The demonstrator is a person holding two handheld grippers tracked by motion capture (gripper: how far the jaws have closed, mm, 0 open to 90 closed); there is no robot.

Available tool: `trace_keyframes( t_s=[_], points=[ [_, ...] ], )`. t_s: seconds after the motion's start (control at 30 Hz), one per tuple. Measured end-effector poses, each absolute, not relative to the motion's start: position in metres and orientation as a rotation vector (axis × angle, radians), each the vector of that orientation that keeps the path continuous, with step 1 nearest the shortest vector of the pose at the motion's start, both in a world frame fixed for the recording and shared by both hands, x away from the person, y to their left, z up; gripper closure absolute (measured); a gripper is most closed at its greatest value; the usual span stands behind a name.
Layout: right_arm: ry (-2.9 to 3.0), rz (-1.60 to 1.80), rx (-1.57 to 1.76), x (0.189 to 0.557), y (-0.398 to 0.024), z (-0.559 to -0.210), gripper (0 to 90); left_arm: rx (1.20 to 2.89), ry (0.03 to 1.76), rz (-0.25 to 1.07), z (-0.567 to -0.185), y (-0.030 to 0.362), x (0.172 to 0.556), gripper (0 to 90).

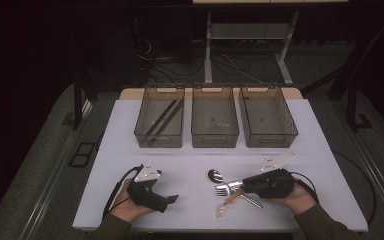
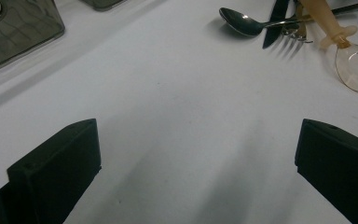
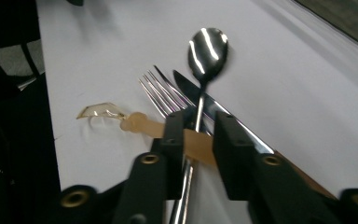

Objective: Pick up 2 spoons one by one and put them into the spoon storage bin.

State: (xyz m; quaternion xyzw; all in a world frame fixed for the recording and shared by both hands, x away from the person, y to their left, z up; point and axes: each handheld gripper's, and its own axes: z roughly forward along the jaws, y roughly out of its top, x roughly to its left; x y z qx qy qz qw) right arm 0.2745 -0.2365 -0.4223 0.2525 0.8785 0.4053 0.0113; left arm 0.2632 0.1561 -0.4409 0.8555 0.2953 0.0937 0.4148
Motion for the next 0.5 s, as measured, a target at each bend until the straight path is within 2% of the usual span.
trace_keyframes(
  t_s=[0.1,0.37,0.5],
  points=[
    [2.775,1.280,0.703,0.274,-0.230,-0.422,60.7,2.147,0.742,0.236,-0.441,0.156,0.263,0.0],
    [2.882,1.266,0.508,0.272,-0.209,-0.423,50.5,2.147,0.746,0.234,-0.441,0.156,0.263,0.0],
    [2.911,1.209,0.387,0.273,-0.202,-0.427,48.1,2.149,0.746,0.234,-0.441,0.156,0.263,0.0]
  ],
)
